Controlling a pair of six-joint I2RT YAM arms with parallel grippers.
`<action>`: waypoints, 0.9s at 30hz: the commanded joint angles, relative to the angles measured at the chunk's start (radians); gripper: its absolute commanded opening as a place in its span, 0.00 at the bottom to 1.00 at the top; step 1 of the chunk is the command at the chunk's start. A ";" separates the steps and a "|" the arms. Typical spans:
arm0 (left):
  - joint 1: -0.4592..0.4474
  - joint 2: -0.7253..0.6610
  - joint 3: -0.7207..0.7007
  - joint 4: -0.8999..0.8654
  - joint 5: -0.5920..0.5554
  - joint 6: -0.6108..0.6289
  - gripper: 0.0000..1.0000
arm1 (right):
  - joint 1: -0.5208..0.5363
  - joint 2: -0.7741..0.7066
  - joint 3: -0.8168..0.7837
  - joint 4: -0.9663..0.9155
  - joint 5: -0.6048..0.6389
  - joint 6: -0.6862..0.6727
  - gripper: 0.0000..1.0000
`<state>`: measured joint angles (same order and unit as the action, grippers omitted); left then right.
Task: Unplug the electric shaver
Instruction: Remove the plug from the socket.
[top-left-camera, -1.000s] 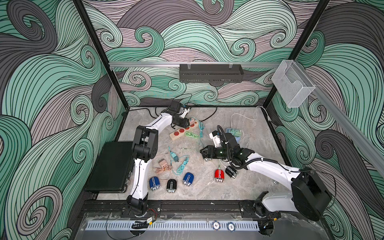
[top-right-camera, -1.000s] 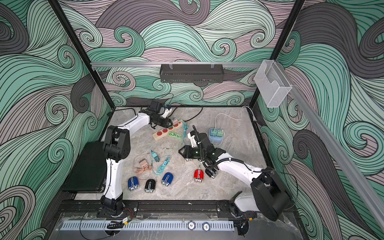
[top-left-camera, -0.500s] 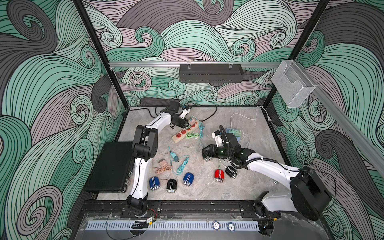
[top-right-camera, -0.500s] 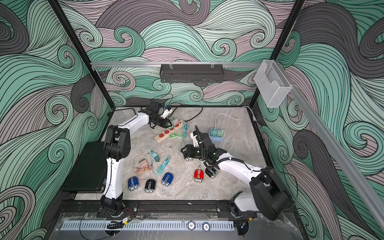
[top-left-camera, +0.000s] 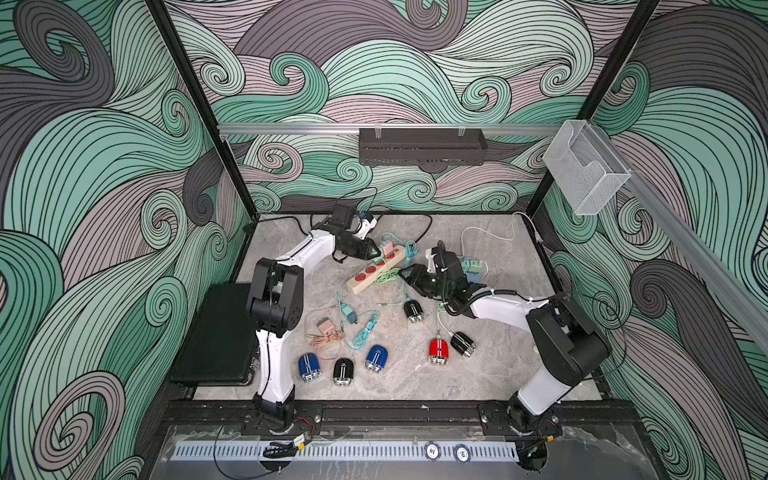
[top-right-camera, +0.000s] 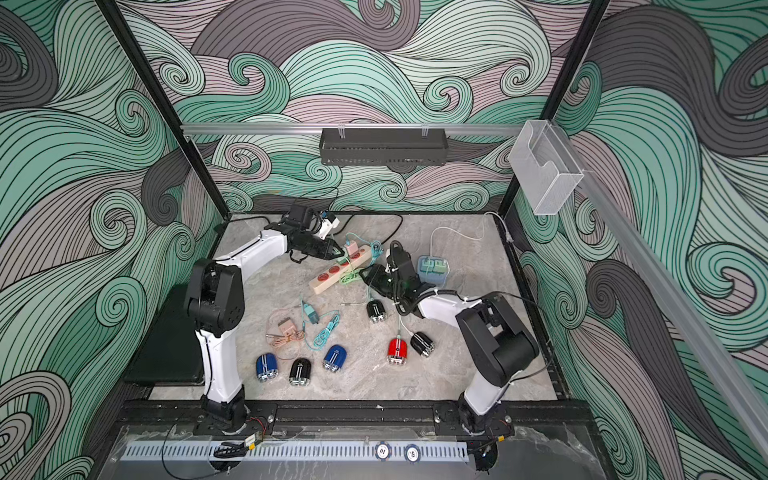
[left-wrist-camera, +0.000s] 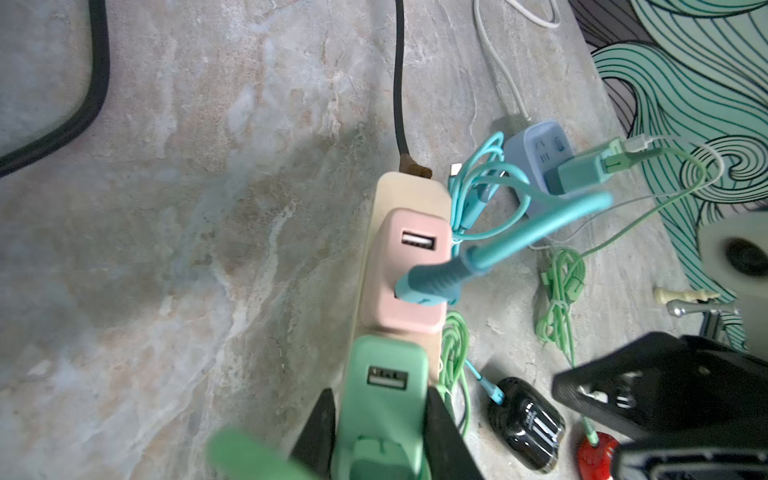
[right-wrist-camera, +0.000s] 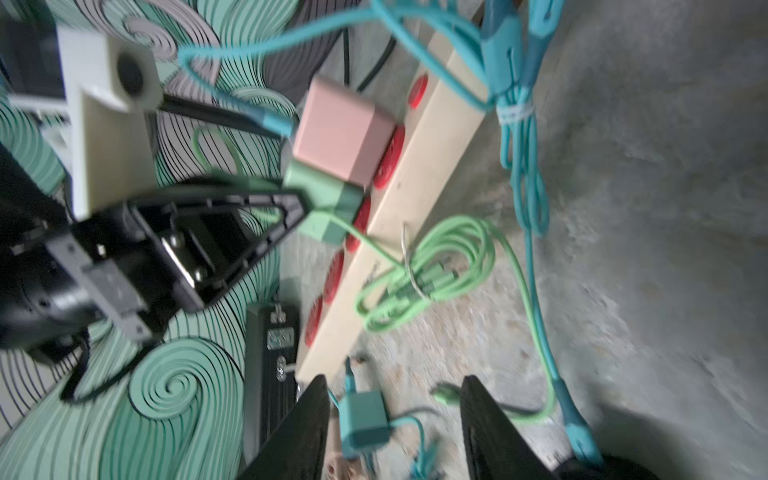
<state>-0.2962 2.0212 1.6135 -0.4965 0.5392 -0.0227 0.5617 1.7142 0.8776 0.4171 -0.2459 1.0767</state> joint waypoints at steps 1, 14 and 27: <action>-0.001 -0.069 -0.007 0.048 0.071 -0.064 0.11 | -0.004 0.065 0.036 0.144 0.103 0.138 0.53; -0.010 -0.149 -0.112 0.126 0.101 -0.150 0.07 | -0.004 0.250 0.088 0.318 0.206 0.296 0.55; -0.040 -0.142 -0.148 0.159 0.096 -0.151 0.06 | 0.006 0.307 0.089 0.411 0.169 0.336 0.51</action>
<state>-0.3229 1.9270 1.4540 -0.3962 0.5713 -0.1627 0.5617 2.0102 0.9600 0.7704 -0.0715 1.3708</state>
